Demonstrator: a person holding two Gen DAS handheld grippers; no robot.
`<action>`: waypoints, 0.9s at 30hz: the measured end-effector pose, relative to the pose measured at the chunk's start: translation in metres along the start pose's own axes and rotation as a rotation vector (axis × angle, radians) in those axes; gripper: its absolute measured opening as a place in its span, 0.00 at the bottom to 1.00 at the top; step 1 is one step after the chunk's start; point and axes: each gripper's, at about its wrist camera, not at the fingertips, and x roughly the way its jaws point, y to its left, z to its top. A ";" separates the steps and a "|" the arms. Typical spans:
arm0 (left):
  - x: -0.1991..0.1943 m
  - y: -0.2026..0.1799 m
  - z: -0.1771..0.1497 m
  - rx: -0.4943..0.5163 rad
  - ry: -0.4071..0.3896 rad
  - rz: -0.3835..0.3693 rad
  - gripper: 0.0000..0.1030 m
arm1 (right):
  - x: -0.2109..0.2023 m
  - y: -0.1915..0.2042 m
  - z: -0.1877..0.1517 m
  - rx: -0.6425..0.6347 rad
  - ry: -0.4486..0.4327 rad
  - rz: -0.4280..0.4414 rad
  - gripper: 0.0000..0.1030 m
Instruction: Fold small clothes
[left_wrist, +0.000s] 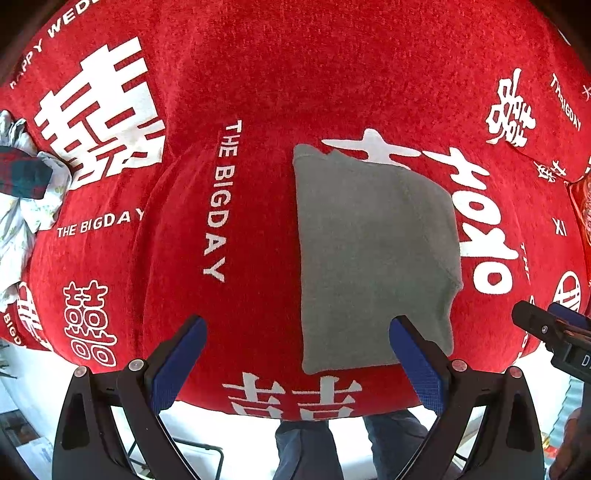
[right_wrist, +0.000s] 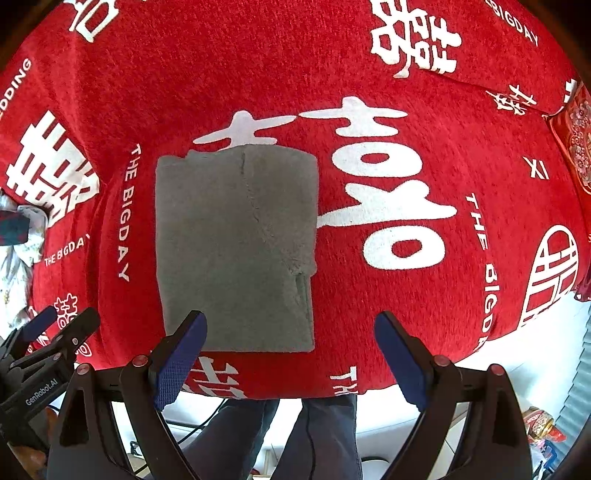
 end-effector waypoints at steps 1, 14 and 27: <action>0.000 0.000 0.000 -0.001 0.001 0.000 0.96 | 0.000 0.000 0.000 -0.001 0.000 -0.001 0.91; 0.003 0.005 0.003 -0.022 0.007 0.011 0.96 | 0.001 0.006 0.004 -0.020 0.000 -0.010 0.91; 0.003 0.005 0.002 -0.009 0.008 0.015 0.96 | 0.001 0.011 0.006 -0.030 -0.001 -0.010 0.91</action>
